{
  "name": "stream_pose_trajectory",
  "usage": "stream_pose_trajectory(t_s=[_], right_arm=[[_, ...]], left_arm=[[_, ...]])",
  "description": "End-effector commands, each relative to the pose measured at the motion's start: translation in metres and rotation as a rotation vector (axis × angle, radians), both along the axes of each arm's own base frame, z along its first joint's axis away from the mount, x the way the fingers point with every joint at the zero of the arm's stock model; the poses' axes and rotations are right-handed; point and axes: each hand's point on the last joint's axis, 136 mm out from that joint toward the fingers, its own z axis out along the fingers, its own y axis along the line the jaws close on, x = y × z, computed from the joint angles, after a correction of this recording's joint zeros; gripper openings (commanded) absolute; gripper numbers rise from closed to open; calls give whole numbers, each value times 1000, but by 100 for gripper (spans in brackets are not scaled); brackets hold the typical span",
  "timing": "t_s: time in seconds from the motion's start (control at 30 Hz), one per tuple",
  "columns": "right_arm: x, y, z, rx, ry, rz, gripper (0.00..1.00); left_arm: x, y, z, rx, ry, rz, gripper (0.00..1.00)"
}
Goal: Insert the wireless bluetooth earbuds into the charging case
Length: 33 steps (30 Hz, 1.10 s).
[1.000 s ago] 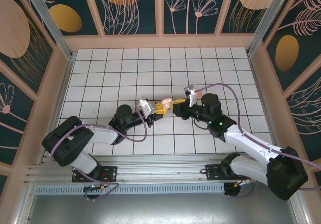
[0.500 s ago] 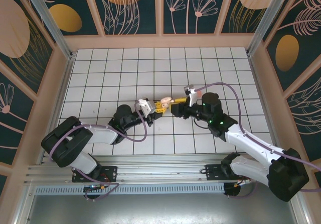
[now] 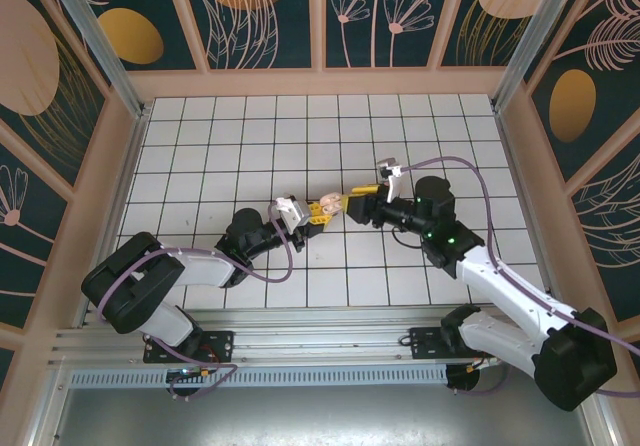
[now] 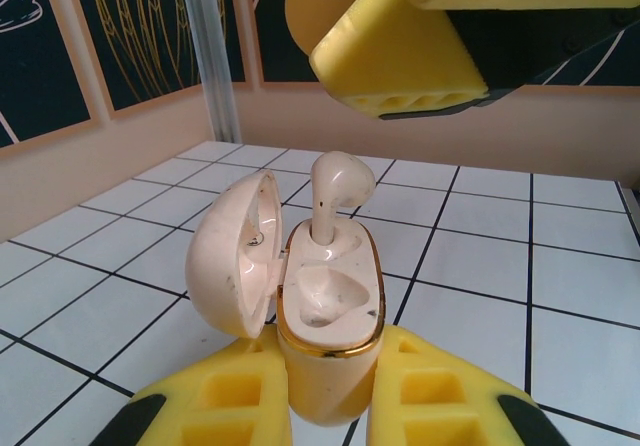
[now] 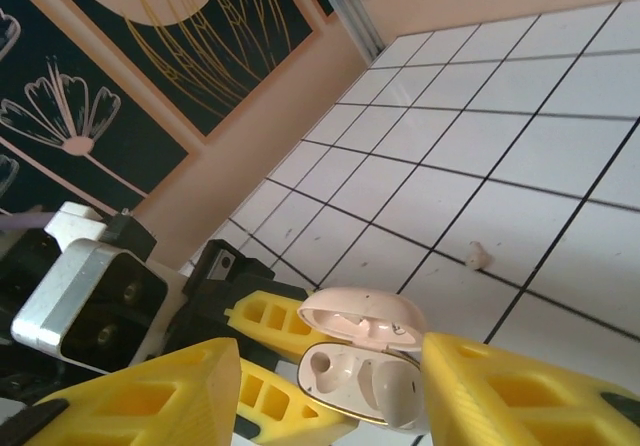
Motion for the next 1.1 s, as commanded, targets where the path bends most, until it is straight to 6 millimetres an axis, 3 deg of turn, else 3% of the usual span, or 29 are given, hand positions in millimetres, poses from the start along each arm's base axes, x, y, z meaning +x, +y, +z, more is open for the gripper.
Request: stream_pose_trajectory(t_s=[0.0,0.33,1.07], right_arm=[[-2,3,13,56,45,57,46],[-2,9,-2,56,113,104,30],[-14,16,-18,41,186,154,21]], left_arm=[[-2,-1,19,-33,-58,-8,8],[-3,-1,18,-33,-58,-8,8],[-2,-1,21,-35,-66,-5,7]])
